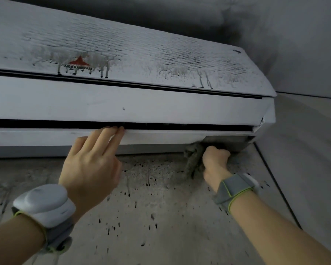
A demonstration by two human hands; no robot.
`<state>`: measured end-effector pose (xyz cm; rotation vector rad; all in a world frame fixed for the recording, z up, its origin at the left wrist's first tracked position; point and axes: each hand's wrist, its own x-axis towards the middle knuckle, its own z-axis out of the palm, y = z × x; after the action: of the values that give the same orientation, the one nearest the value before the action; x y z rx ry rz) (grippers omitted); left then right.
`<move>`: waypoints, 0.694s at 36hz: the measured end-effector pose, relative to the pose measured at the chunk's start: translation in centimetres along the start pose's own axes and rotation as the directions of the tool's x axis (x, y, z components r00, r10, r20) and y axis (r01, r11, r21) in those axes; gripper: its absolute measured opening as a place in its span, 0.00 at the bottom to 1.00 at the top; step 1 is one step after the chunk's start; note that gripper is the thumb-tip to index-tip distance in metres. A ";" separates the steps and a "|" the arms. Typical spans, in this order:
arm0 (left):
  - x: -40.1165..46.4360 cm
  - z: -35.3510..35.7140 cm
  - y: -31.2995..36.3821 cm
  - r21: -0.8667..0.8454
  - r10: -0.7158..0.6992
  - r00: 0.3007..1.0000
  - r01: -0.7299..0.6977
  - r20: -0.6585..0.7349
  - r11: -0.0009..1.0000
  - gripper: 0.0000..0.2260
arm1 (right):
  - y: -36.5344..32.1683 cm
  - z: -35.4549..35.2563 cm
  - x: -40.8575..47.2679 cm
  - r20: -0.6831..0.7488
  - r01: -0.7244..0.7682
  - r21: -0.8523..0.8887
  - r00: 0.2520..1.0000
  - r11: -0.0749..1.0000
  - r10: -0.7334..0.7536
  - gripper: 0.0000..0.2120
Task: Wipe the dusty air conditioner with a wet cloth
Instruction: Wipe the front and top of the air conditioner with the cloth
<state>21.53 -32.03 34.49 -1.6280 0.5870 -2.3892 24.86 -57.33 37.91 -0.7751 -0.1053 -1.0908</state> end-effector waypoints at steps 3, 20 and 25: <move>-0.2 -0.1 0.2 -0.019 -0.031 1.000 0.031 0.004 0.999 0.22 | -0.2 -0.9 -0.6 -0.031 0.092 -0.002 0.995 0.996 -0.092 0.22; -0.2 -1.8 0.2 0.036 -0.018 0.981 0.011 0.193 0.999 0.26 | -5.0 -2.9 -2.2 -0.150 0.336 -0.075 0.927 0.939 -0.344 0.21; 0.0 -2.6 0.0 0.060 -0.008 0.960 -0.009 0.278 0.998 0.29 | -5.5 -1.7 -5.0 -0.063 0.280 -0.132 0.955 0.951 -0.290 0.21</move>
<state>19.11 -31.42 33.64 -1.8900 0.4569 -2.1000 17.37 -55.86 37.27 -0.8405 -0.0834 -1.4132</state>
